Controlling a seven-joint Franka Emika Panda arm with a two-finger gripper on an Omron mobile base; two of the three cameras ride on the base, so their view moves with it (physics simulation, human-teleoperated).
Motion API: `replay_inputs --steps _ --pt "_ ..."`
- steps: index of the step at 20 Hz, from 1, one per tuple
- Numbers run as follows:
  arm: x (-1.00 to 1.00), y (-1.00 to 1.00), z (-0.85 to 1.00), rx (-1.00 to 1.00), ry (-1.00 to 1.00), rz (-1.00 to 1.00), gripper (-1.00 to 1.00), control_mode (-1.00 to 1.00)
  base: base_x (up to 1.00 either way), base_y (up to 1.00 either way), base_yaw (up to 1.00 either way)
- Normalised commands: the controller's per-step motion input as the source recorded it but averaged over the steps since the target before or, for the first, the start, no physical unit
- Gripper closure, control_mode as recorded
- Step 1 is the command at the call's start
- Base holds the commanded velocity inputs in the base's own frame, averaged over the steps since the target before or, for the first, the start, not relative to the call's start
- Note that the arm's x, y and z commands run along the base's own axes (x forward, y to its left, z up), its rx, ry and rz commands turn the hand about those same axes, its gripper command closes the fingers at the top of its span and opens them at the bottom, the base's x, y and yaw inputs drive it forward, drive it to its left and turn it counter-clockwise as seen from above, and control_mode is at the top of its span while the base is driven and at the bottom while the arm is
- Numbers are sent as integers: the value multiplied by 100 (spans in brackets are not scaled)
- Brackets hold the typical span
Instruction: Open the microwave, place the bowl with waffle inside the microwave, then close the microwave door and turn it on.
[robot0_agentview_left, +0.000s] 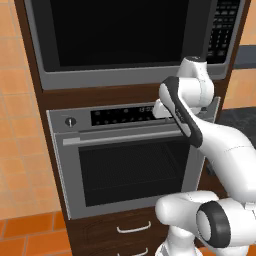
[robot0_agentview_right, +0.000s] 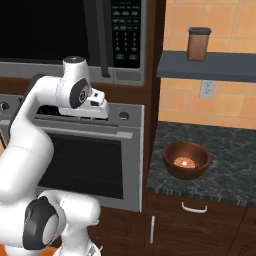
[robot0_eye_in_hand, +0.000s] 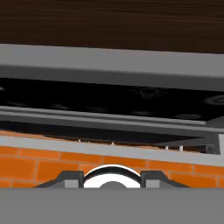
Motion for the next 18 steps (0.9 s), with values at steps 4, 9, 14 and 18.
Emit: replay_inputs --steps 4,9,14,18 --pt "-34 -7 9 4 -26 0 -100 -100 0 0 0" --pt "-43 -38 23 16 -99 0 -100 -100 0 0 0" --pt "-2 -43 76 4 -77 -3 -100 -100 0 0 0" --pt "0 -29 100 0 -33 -13 -100 -100 0 0 0"
